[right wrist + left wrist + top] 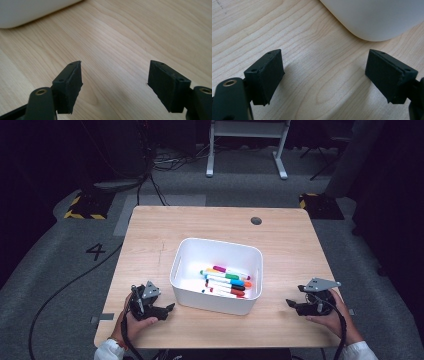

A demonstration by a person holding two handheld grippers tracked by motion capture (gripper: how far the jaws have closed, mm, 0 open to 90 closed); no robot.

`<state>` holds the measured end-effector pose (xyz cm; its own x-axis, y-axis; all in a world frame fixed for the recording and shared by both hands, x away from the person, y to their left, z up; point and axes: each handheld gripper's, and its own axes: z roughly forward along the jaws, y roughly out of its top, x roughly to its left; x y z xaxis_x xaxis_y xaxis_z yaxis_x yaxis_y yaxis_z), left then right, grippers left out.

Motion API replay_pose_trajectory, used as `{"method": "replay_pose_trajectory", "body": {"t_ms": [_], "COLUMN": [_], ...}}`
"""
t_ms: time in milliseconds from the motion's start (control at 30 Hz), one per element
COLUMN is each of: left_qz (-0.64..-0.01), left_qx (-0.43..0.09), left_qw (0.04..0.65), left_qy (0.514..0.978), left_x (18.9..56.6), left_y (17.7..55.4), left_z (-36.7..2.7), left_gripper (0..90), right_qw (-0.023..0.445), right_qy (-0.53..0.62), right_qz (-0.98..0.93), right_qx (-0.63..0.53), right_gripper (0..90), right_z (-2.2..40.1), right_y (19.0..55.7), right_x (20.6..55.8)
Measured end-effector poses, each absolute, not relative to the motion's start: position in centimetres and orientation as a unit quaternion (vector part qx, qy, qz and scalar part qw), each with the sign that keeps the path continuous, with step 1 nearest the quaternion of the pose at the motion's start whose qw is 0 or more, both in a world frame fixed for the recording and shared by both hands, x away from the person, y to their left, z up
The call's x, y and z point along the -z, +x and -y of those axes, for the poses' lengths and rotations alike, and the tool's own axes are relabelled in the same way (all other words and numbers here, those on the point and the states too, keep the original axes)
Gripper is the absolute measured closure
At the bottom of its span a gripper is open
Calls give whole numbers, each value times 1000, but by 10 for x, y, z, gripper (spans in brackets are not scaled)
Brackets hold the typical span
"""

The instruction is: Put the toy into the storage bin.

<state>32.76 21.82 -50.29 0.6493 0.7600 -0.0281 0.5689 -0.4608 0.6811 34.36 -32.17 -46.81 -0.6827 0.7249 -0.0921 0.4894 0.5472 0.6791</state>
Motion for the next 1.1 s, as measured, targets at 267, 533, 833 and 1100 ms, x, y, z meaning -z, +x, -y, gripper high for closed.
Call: {"method": "replay_pose_trajectory", "body": {"t_ms": [267, 533, 833, 1100], "left_qz": [-394, -395, -395, -395], "left_qx": [-141, -141, -140, -142], "left_qw": [338, 337, 337, 338], "left_qy": [843, 843, 843, 843], "left_x": [503, 503, 503, 503], "left_y": [328, 328, 328, 328], "left_z": [-218, -218, -218, -218], "left_gripper": [152, 152, 152, 153], "right_qw": [178, 186, 189, 189], "right_qy": [383, 407, 409, 410], "right_qz": [-849, -816, -815, -815], "right_qx": [-318, -365, -363, -364], "right_gripper": [263, 229, 228, 228], "right_z": [344, 359, 360, 360], "right_y": [338, 330, 328, 328], "right_x": [488, 503, 503, 503]}}
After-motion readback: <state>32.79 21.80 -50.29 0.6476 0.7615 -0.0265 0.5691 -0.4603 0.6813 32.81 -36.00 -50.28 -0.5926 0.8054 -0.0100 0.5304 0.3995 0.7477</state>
